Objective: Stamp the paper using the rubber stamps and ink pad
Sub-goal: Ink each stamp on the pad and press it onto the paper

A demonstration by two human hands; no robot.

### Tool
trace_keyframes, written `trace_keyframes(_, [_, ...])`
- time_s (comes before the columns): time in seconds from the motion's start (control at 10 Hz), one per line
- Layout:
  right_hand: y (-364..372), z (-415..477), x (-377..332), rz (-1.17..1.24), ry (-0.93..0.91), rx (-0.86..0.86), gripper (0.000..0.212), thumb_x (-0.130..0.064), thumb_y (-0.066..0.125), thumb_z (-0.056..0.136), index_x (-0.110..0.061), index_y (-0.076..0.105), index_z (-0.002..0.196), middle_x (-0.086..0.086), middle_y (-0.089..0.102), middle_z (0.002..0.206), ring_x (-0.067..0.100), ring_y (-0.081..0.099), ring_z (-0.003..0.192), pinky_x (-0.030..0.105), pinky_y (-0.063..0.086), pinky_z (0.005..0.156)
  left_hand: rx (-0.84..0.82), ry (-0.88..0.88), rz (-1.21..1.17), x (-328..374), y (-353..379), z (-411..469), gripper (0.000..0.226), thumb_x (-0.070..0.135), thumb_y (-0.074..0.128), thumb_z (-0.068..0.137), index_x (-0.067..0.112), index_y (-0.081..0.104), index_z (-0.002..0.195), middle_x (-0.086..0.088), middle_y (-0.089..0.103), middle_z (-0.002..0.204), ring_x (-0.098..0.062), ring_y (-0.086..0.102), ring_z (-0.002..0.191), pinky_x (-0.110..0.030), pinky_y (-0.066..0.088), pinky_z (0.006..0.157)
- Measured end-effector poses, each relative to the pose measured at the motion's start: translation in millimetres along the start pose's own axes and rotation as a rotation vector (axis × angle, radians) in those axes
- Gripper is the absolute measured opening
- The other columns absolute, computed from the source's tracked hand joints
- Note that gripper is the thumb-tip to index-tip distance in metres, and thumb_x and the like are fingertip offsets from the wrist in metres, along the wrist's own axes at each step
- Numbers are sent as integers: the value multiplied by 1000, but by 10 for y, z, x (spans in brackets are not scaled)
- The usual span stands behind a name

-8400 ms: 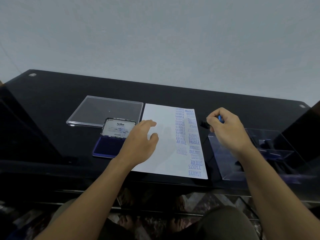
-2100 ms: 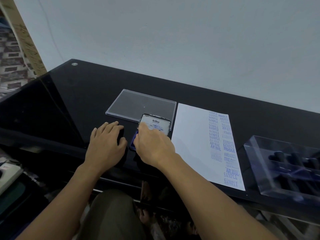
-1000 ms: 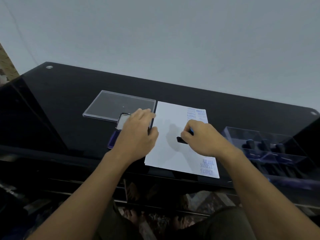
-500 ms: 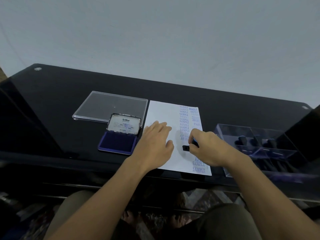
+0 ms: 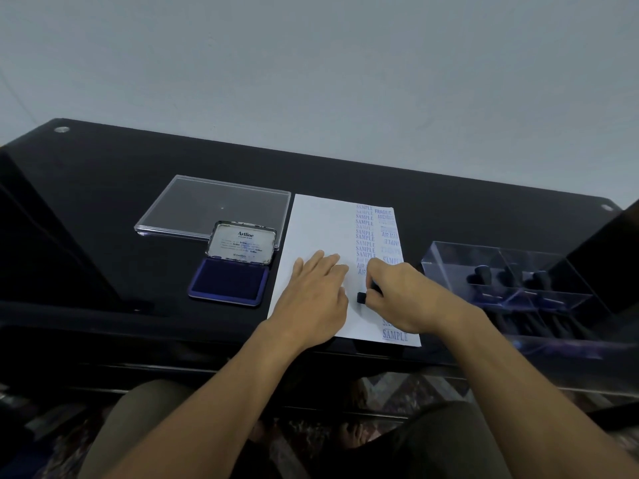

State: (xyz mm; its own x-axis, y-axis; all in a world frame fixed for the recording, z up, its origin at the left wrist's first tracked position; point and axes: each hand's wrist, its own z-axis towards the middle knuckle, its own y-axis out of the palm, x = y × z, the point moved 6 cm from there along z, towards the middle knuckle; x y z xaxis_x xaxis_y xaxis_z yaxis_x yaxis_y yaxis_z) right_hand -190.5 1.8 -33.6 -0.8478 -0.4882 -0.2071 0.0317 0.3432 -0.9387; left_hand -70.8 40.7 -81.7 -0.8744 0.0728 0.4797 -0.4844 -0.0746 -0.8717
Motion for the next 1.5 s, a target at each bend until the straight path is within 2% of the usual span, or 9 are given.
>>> trace_keyframes(0.4, [82, 53, 9, 5, 0, 8, 16, -22, 44, 101, -17, 38, 87, 7, 54, 76, 21, 47, 60, 31, 33, 52, 51, 22, 18, -49, 58, -28, 47, 21, 32, 102, 16, 36, 148, -1, 22, 162, -19, 5, 151, -41, -1, 123])
trace_keyframes(1.0, [137, 71, 47, 69, -23, 63, 14, -19, 44, 99, -12, 38, 88, 10, 53, 73, 23, 43, 60, 34, 31, 52, 76, 33, 48, -38, 80, -33, 47, 22, 32, 101, 15, 37, 147, -1, 23, 161, -19, 7, 151, -40, 0, 124])
trace_keyframes(1.5, [168, 91, 75, 113, -23, 116, 13, -20, 47, 97, -16, 38, 88, 6, 53, 75, 22, 47, 64, 34, 29, 51, 77, 33, 44, -33, 85, -33, 46, 22, 32, 101, 15, 38, 146, -1, 23, 161, -19, 6, 150, -40, -1, 123])
